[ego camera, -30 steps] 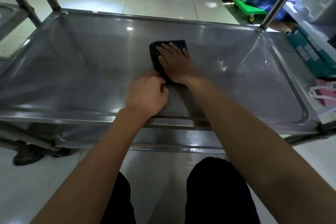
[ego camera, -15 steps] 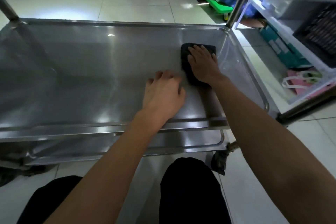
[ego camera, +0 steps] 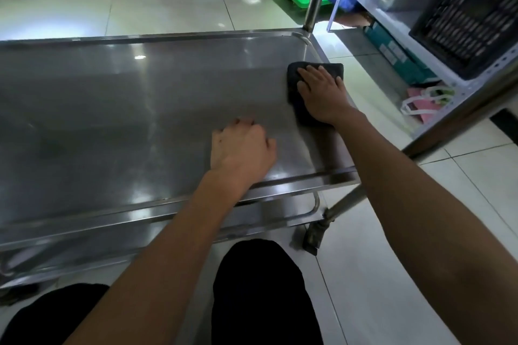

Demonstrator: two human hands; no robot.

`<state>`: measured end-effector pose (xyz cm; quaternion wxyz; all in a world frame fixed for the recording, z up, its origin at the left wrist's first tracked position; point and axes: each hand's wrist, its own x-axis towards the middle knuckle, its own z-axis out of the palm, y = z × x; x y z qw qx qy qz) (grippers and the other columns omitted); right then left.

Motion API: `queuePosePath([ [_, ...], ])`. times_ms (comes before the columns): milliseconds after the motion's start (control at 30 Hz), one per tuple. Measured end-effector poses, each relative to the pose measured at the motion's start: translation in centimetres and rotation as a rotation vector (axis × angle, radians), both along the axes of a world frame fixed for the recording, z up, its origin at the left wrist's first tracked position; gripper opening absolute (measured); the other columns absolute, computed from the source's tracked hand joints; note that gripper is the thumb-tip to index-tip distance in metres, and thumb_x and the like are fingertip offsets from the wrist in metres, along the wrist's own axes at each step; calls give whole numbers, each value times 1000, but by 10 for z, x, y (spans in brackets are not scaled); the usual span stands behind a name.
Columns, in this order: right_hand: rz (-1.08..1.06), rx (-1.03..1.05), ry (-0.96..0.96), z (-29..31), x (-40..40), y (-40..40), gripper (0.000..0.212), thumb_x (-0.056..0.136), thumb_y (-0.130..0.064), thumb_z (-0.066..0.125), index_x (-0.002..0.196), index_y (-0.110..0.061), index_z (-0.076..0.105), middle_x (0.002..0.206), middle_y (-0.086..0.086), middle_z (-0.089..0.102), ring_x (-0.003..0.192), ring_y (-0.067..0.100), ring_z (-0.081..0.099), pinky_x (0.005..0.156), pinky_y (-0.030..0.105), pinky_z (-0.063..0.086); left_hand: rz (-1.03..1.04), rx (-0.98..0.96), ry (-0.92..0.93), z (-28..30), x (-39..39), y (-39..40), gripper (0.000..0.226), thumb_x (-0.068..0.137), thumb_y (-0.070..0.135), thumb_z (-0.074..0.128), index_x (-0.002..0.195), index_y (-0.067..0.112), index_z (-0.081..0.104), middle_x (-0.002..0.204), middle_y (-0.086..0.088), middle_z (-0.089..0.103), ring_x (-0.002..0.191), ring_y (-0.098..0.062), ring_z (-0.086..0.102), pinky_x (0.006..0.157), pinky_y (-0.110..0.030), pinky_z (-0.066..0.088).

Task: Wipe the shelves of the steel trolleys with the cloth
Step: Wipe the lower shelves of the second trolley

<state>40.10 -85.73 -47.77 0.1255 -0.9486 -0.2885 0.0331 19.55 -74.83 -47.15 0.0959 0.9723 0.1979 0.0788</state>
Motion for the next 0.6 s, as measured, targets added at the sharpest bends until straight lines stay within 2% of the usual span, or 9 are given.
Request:
queuePosePath([
  [200,17,-33,4,-1,-54,-50,52,107,-42,23,158,-29,22,166,-5,15,154,18,6,123,51,4,22,2,-28,6,4,4,34,89,38,50,101,17,75,111,-8,67,105,-31,63,83,-39,50],
  [367,14,-83,26,-3,-103,-86,53,107,-43,18,159,-32,15,167,-7,10,154,16,3,122,47,0,-28,-6,-2,4,3,6,32,93,29,50,111,15,73,123,-6,61,115,-31,59,84,-42,50],
  [600,-18,-106,-82,-5,-137,-88,53,107,-41,20,158,-28,20,166,-3,17,154,20,9,122,51,9,-74,-9,1,2,2,10,30,92,24,50,111,18,73,125,-4,58,117,-29,53,82,-42,48],
])
